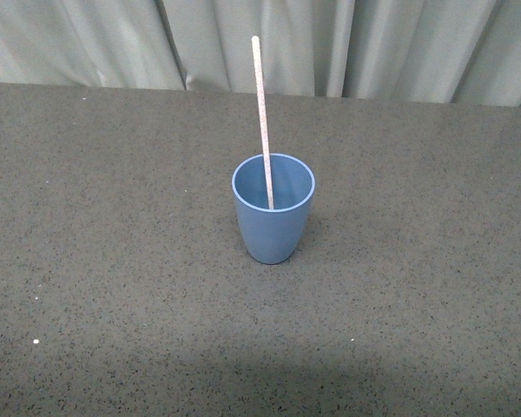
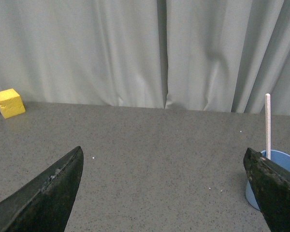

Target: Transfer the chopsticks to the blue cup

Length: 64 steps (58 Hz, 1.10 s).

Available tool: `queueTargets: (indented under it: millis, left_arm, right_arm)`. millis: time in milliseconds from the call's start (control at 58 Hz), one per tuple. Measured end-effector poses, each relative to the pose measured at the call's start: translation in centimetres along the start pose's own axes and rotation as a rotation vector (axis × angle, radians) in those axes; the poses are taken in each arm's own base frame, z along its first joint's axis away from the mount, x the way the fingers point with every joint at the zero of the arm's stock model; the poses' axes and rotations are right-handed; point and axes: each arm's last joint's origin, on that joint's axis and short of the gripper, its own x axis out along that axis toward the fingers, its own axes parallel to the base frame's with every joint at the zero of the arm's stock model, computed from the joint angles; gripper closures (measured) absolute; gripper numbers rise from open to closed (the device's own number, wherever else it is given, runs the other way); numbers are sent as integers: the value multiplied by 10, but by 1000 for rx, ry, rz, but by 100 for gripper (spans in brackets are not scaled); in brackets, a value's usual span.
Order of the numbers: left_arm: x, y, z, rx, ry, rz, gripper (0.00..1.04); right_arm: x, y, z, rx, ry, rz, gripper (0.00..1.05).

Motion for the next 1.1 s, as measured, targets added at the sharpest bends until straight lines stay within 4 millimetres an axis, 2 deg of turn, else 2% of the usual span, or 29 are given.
queueTargets:
  millis: [259,448,586,828,1103]
  left_arm:
    - [0,0,0,0,0,0,7]
    - [0,0,0,0,0,0,7]
    - [0,0,0,0,0,0,7]
    - [0,0,0,0,0,0,7]
    - [0,0,0,0,0,0,7]
  right_arm:
    - [-3,0,2,-1,-30,0,102]
    - [-3,0,2,0,-31,0,71]
    - [-3,0,2,0,-31,0,44]
    - [-3,0,2,1,-31,0,7]
    - [-3,0,2,0,-31,0,9]
